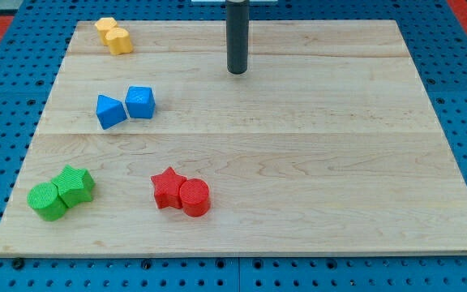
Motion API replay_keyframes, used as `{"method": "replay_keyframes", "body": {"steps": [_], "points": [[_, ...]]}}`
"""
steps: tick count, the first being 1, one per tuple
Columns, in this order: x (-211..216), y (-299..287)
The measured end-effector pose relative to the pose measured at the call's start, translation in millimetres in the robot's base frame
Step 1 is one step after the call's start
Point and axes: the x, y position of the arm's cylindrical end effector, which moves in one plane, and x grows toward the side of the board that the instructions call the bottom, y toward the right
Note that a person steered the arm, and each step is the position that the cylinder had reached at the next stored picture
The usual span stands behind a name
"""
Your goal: Move your arm to the center
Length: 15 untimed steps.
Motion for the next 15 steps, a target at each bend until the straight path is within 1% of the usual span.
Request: {"method": "replay_keyframes", "body": {"steps": [4,5,6,8,12,13,14,15], "points": [[1.5,1.0],[42.3,1.2],[52.0,27.4],[53.1,36.6],[52.3,116.4],[52.2,125.8],[47.0,125.8],[38.7,102.8]]}}
